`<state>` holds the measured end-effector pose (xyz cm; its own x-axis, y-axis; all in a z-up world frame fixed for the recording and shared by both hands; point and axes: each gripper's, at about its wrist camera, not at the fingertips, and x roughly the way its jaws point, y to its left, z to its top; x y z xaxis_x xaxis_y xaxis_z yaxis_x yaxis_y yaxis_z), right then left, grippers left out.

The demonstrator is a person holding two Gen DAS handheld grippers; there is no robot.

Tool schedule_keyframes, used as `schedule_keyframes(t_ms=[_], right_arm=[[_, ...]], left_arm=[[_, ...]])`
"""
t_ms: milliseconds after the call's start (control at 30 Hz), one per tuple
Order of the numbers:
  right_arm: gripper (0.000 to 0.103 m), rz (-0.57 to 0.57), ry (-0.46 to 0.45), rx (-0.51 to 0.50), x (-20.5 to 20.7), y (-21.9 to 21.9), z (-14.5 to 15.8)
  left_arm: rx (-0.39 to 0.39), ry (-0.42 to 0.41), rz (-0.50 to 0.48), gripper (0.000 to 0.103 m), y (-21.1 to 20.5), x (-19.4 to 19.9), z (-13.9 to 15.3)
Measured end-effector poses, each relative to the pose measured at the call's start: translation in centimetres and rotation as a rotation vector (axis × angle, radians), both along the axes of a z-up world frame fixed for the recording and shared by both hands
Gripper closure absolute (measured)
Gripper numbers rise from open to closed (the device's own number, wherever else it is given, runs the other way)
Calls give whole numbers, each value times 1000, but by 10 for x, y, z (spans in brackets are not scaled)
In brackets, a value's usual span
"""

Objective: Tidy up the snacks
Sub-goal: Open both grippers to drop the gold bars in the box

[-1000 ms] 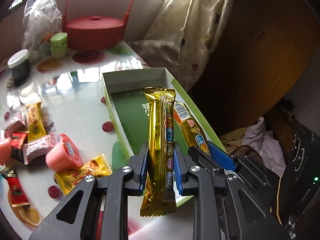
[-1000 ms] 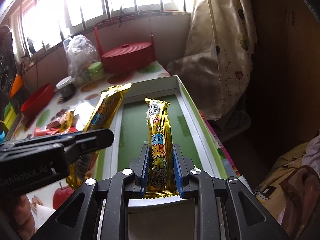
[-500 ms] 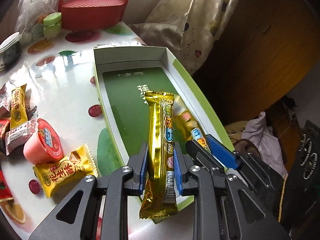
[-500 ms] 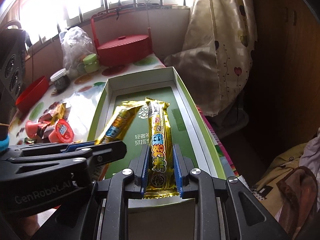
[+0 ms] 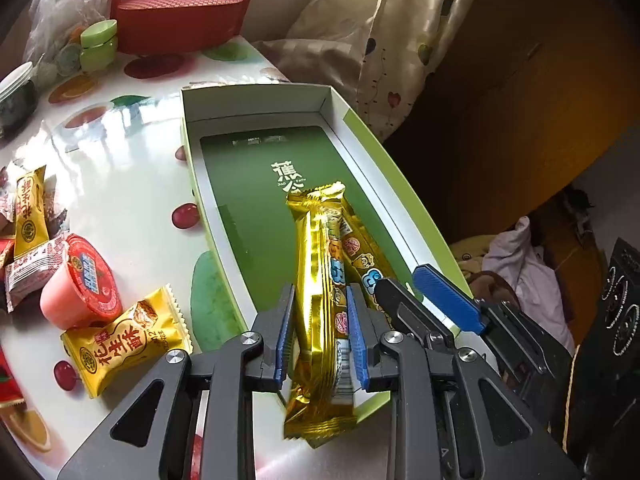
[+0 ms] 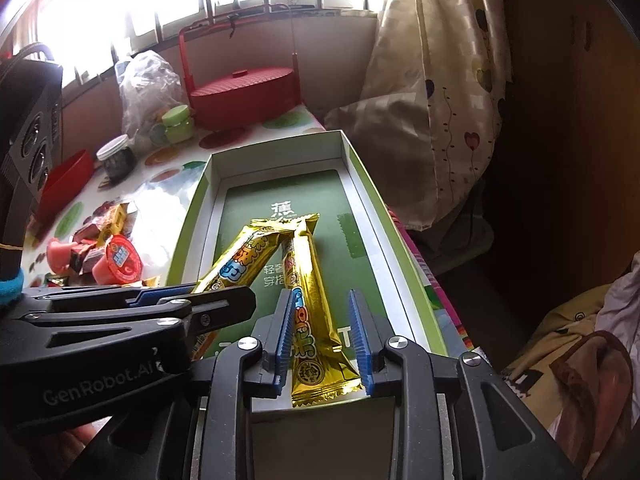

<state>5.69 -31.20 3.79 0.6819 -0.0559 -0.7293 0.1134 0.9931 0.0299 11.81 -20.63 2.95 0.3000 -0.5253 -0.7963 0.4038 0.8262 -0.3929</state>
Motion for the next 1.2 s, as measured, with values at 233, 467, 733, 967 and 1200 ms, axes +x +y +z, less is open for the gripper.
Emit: schedule_keyframes(t_ms=[233, 467, 733, 967, 1200], right_arm=[[70, -11, -10, 11, -7, 1, 5], [68, -7, -39, 25, -18, 8, 14], [68, 13, -125, 23, -37, 26, 29], [68, 95, -235, 76, -52, 49, 45], [68, 112, -213, 102, -50, 75, 45]], left_arm=[[-32, -39, -13, 60, 8, -11, 11], [-33, -116, 12, 60, 29, -22, 26], [11, -230, 63, 60, 61, -41, 47], [80, -284, 162, 60, 104, -55, 49], [192, -257, 282, 60, 153, -65, 28]])
